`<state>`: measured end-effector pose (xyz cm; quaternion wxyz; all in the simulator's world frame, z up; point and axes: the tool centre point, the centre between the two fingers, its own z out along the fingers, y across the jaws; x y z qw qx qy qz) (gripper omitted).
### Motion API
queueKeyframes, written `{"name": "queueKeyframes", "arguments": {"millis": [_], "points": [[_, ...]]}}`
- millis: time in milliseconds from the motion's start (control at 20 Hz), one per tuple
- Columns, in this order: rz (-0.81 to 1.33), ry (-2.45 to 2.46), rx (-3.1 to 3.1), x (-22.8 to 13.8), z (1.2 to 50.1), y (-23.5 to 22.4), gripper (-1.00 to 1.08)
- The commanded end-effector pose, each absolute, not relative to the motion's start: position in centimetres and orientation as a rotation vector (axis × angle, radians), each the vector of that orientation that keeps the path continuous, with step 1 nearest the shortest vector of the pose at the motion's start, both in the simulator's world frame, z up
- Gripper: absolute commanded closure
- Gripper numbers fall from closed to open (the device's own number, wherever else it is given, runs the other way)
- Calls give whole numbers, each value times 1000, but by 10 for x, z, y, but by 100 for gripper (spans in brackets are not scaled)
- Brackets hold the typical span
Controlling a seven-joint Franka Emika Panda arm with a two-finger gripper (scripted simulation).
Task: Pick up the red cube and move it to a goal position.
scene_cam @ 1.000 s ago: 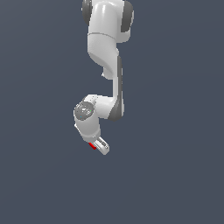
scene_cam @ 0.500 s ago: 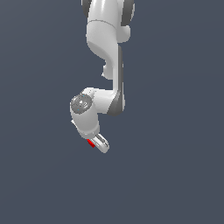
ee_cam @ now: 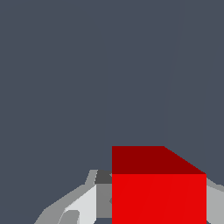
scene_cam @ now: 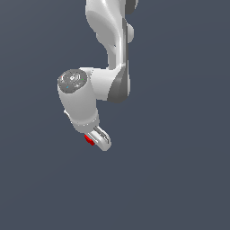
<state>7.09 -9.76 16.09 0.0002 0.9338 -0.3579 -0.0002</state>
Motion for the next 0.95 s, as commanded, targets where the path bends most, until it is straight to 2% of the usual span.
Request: {"name": "queueKeyframes", "arguments": {"millis": [0,450,900], "points": [[0,-1124,2932,74,189,-98,108],[0,-1123,2933,85,257,-99,108],[0,-1123,2934,90,276,-99,108]]}}
